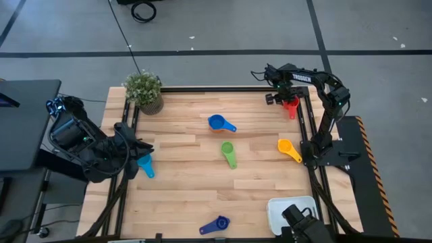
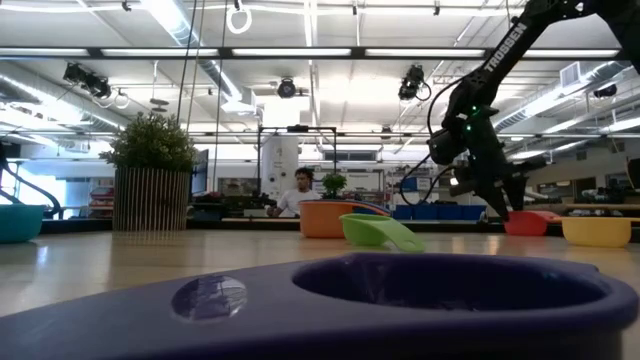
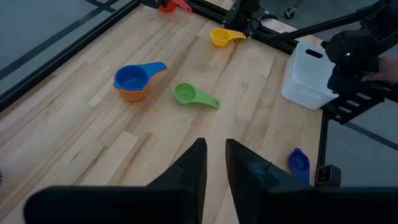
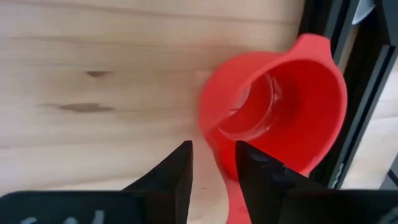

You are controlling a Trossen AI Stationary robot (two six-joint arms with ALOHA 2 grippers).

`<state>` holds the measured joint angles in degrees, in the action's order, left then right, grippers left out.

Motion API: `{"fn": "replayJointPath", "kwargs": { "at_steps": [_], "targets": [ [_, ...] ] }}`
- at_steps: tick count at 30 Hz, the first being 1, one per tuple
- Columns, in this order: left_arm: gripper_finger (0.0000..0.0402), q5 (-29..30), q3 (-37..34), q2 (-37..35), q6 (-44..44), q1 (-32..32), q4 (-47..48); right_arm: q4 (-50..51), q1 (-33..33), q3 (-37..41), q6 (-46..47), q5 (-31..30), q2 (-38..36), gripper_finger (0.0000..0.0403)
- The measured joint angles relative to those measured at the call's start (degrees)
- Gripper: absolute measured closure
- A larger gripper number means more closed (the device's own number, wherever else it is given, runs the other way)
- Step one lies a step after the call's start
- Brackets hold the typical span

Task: Nest measuring cups in basket
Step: Stack the red measuring cup on top of the blue measuring cup

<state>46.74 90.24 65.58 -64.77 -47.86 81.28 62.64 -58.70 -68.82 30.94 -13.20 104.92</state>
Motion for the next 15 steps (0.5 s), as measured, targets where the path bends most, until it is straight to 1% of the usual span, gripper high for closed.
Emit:
{"fn": "replayJointPath", "kwargs": {
  "at_steps": [2,4,9,15],
  "targets": [
    [0.0336,0.0,0.0,0.0,0.0,0.0,0.0,-0.3,-0.2,0.0,0.0,0.6,0.0,0.0286],
    [0.0336,0.0,0.0,0.0,0.0,0.0,0.0,-0.3,-0.4,0.0,0.0,1.5,0.0,0.0304],
    [0.0336,0.0,0.0,0.0,0.0,0.0,0.0,-0.4,-0.4,0.0,-1.6,3.8,0.0,0.0384],
    [0.0336,0.0,0.0,0.0,0.0,0.0,0.0,0.5,0.4,0.0,-5.1,4.3,0.0,0.0392]
  ]
}}
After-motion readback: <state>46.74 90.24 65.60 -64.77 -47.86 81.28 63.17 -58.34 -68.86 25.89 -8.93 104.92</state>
